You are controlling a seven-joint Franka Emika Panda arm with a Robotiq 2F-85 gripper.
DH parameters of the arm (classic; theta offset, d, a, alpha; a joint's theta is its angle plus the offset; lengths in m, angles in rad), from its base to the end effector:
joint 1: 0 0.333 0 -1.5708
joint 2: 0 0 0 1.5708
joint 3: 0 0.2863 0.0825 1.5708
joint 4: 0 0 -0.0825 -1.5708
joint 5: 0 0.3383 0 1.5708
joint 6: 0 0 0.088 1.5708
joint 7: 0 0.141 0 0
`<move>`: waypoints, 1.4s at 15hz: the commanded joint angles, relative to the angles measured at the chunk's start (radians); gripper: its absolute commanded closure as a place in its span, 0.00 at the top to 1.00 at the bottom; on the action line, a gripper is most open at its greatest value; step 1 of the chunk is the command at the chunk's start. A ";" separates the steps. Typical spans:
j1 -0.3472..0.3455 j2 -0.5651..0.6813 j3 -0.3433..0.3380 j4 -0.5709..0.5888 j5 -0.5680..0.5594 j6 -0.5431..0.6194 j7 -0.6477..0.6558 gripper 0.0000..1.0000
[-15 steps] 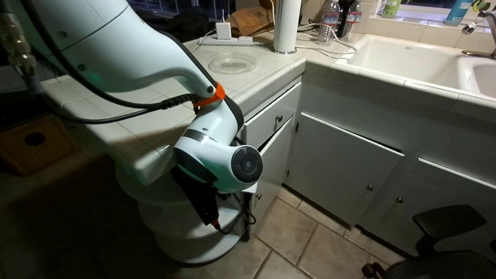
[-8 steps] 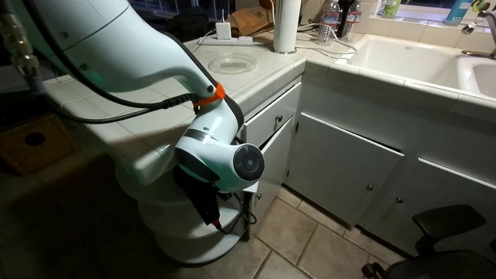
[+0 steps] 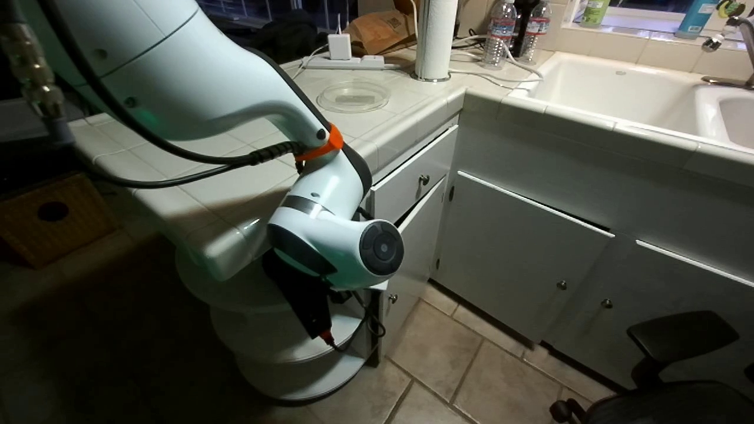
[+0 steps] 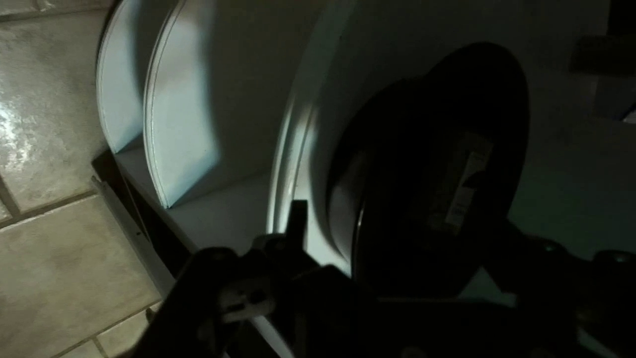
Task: Move the bowl to one of the bottom shelves.
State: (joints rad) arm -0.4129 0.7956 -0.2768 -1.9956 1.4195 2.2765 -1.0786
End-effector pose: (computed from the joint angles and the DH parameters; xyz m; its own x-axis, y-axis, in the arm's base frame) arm 0.4128 -0.2975 0.0393 0.7122 -0.7013 0.0295 -0.5348 -0.5694 -0.6243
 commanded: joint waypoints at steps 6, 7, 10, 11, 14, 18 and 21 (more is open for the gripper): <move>-0.015 -0.019 -0.029 -0.026 -0.175 -0.112 0.026 1.00; -0.021 -0.026 -0.034 -0.033 -0.200 -0.124 0.024 1.00; -0.048 -0.049 -0.042 -0.050 -0.247 -0.146 0.016 1.00; -0.059 -0.056 -0.040 -0.053 -0.255 -0.156 0.012 1.00; -0.078 -0.084 -0.043 -0.066 -0.275 -0.166 0.006 1.00; -0.089 -0.139 -0.064 -0.100 -0.327 -0.156 0.009 1.00; -0.076 -0.230 -0.105 -0.168 -0.419 -0.122 0.003 1.00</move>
State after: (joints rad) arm -0.4994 0.6737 -0.3485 -2.0740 1.0902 2.1305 -1.0730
